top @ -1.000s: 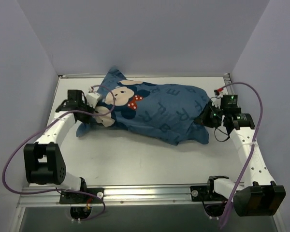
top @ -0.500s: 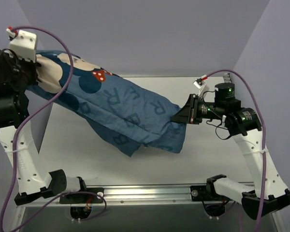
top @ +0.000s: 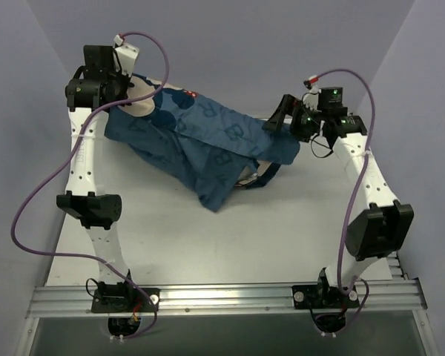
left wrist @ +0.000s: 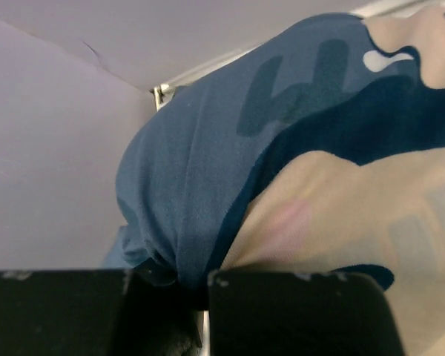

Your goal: Remove the pillowcase from the pillow

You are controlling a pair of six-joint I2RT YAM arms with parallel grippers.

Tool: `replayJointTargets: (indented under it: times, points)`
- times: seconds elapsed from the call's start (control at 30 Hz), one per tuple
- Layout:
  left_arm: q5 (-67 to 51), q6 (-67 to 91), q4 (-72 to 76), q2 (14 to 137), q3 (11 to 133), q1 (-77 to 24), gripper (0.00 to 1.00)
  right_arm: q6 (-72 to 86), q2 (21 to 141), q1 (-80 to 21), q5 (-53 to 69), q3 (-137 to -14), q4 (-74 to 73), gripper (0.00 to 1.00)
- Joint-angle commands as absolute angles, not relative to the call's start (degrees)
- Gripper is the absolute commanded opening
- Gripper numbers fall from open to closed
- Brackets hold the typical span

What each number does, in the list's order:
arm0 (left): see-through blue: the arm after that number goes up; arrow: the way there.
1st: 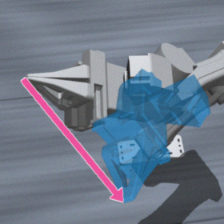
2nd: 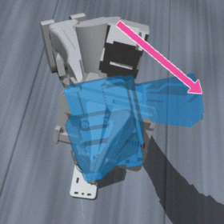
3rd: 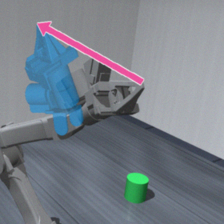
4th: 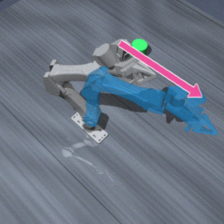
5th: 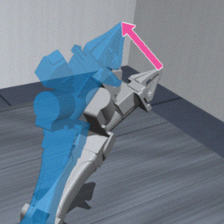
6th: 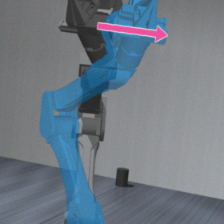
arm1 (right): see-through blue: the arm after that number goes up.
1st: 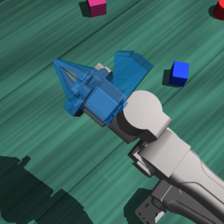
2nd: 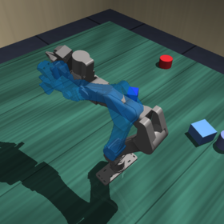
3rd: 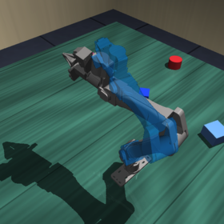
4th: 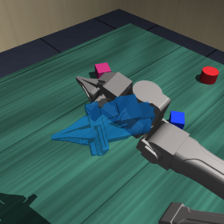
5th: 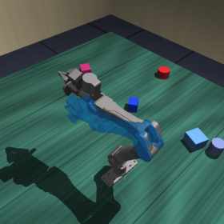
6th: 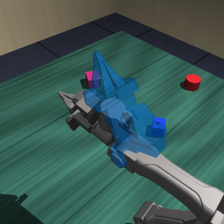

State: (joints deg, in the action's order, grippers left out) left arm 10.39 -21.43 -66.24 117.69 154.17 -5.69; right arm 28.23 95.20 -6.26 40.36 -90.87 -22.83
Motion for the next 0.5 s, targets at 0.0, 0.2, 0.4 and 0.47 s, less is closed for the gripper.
replayJointTargets:
  times: [0.0,0.2,0.4,0.47]
  points:
    - [7.73,-18.63,-61.8,105.66,151.38,-9.13,0.02,8.1,83.25,-12.9,21.39,-99.59,-22.11,1.0]
    - [10.28,-18.54,-60.29,102.31,151.52,-15.89,0.02,-7.01,83.21,-35.75,5.49,-105.19,-15.37,1.0]
    - [12.48,-18.2,-59.68,100.11,150.21,-17.58,0.02,-15.03,88.49,-44.71,-1.74,-113.72,-20.03,1.0]
    - [12.31,-17.75,-59.68,99.58,149.77,-18.01,0.02,-16.17,89.29,-48.23,-6.74,-112.51,-19.69,1.0]
